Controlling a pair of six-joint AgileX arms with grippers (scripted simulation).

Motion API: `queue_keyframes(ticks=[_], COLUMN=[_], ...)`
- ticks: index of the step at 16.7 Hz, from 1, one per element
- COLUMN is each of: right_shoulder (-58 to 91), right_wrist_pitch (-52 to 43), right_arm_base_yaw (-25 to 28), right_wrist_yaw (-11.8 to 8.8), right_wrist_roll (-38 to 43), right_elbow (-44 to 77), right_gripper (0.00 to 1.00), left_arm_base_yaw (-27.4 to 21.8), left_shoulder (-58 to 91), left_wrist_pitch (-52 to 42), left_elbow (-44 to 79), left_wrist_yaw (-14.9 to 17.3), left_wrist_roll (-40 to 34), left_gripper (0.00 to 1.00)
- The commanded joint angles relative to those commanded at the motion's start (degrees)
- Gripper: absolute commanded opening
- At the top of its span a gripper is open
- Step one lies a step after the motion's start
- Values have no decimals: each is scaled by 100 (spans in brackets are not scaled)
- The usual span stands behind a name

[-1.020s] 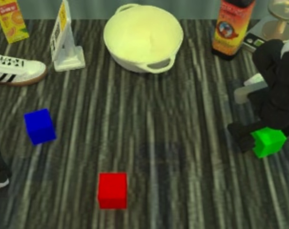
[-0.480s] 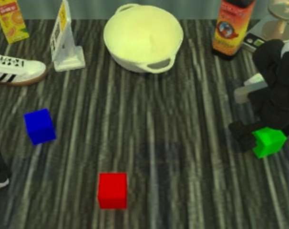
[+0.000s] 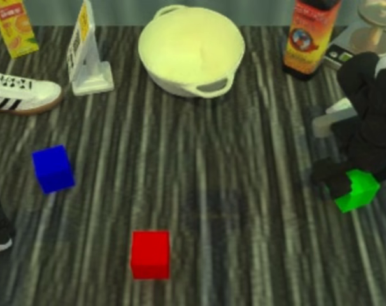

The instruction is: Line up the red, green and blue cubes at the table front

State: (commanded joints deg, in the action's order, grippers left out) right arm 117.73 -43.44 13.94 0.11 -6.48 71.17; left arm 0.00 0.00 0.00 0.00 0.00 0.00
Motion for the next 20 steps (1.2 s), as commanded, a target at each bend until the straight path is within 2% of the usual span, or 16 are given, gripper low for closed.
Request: queue_keyframes(ticks=[9,16,20], right_shoulder=[-163,-660,-761], right_wrist_pitch=[-91,-1378,-1533], right_arm_base_yaw=[3,50,52], right_wrist_yaw=[-18,-25,-21], right_wrist_roll=[12,-7,-7], right_elbow=[71,808,910], right_gripper=[0,0,0], left_arm_base_yaw=[0,0,0], left_shoulder=[0,0,0], left_wrist_pitch=[0,0,0], left_elbow=[0,0,0], left_wrist_yaw=[0,0,0], left_wrist_roll=[0,0,0], left_gripper=[100,100,100])
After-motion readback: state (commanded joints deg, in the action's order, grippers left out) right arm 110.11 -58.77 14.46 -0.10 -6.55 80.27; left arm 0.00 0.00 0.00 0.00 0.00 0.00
